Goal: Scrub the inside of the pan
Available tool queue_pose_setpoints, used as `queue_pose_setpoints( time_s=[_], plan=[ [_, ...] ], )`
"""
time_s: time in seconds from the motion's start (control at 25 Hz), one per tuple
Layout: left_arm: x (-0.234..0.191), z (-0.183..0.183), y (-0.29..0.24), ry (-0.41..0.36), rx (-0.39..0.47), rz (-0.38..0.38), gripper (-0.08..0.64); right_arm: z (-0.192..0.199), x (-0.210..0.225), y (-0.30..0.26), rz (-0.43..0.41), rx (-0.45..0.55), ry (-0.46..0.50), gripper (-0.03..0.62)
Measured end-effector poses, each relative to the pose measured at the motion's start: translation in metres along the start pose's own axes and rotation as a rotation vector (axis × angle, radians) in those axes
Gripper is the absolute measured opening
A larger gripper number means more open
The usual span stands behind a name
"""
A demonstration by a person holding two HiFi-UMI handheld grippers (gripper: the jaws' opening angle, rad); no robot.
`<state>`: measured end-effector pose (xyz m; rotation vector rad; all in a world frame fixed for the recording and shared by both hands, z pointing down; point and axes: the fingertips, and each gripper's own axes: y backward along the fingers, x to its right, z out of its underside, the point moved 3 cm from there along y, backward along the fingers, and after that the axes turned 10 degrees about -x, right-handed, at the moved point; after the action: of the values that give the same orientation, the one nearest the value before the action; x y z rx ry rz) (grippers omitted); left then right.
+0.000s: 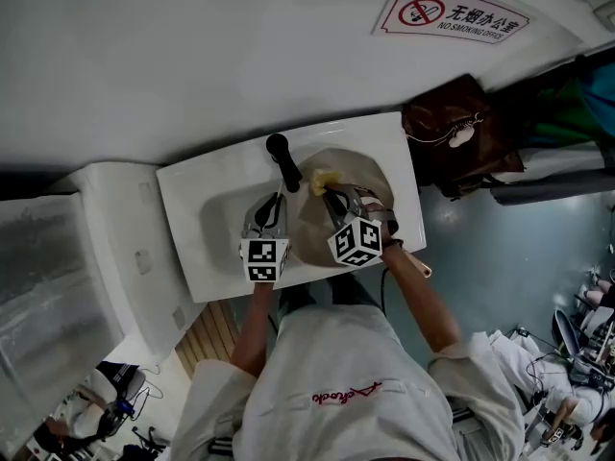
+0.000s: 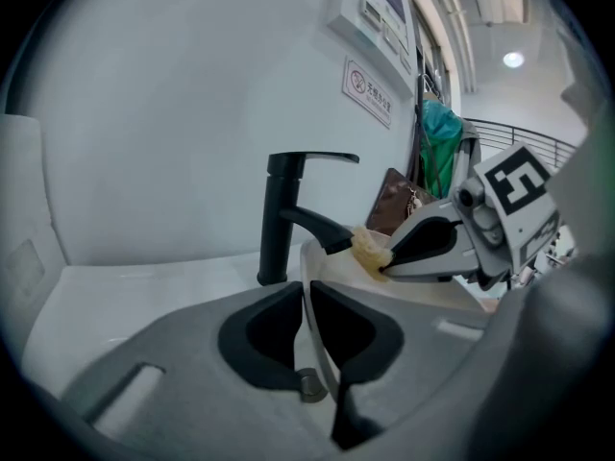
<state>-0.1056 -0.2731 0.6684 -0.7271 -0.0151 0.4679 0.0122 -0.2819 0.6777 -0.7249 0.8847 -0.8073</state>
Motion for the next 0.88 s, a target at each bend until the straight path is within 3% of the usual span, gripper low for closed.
queue_pose_setpoints(
  time_s=[0.32, 0.72, 0.88],
  plan=[
    [-0.001, 0.0, 0.0, 0.003, -0.001, 0.003, 0.028, -0.001, -0.015, -0.033, 0.03, -0.164, 0.279, 0.025],
    [-0.001, 0.001, -0.001, 0.006, 0.001, 0.009, 0.028, -0.006, -0.035, -0.059, 0.022, -0.243, 0.42, 0.025],
    [-0.001, 0.001, -0.001, 0.003, -0.004, 0.01, 0.028, -0.002, -0.036, -0.068, 0.019, -0.271, 0.427, 0.025]
  ],
)
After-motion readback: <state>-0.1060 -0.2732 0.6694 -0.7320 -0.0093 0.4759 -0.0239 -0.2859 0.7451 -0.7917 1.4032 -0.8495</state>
